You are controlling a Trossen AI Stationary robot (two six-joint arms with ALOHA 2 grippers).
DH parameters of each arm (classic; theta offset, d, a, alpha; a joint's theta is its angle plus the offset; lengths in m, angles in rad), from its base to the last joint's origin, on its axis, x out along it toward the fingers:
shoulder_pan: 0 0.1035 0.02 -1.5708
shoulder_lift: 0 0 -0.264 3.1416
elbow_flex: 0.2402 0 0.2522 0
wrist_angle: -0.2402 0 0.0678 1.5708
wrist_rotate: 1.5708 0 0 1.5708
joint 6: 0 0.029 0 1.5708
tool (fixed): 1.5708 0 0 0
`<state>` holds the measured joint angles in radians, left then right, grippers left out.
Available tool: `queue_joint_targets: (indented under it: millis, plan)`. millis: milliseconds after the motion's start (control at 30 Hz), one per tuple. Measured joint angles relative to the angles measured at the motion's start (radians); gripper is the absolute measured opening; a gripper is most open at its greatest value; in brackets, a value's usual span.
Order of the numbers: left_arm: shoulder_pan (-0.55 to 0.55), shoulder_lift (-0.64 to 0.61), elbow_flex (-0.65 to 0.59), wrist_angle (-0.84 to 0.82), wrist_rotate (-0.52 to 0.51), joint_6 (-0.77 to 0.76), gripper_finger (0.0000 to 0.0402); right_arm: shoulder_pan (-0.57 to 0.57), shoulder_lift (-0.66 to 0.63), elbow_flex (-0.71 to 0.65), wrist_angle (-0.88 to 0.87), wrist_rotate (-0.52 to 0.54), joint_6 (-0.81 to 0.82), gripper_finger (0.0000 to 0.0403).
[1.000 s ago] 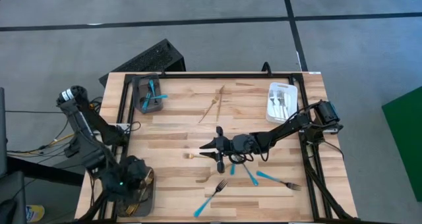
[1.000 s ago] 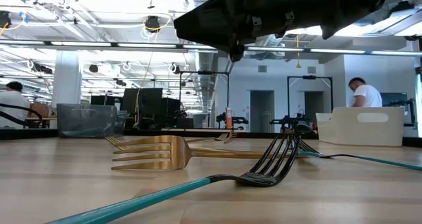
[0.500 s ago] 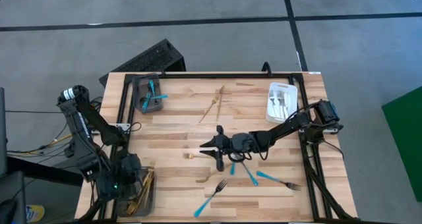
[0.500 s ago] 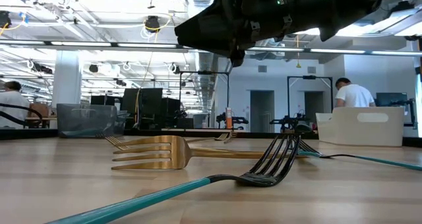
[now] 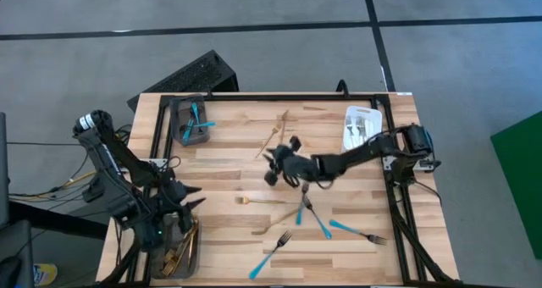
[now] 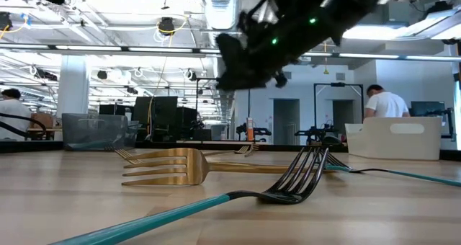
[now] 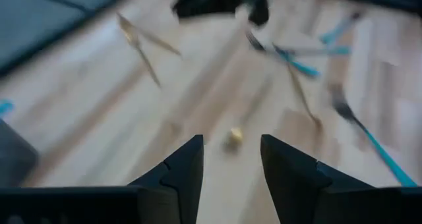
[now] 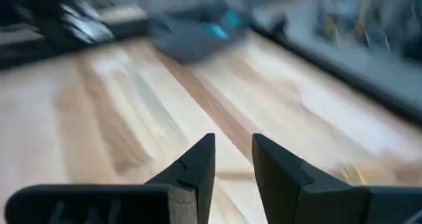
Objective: Sort silverware by color (type)
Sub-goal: Put the gold fork into the bottom black bin
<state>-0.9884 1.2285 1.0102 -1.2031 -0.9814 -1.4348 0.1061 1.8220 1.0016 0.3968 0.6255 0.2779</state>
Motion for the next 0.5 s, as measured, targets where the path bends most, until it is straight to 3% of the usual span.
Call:
queue_joint_targets:
  millis: [167, 300, 500]
  plan:
    - [0.072, 0.0, -0.114, 0.05, -0.068, -0.038, 0.0138, -0.126, 0.0, 0.107, -0.388, -0.021, 0.218, 0.0127]
    - [0.133, 0.0, -0.211, 0.111, -0.073, -0.125, 0.0138, -0.232, 0.0, 0.142, -0.515, -0.029, 0.305, 0.0127]
    - [0.193, 0.0, -0.31, 0.219, -0.074, -0.135, 0.0138, -0.365, 0.032, 0.177, -0.563, -0.265, 0.353, 0.0127]
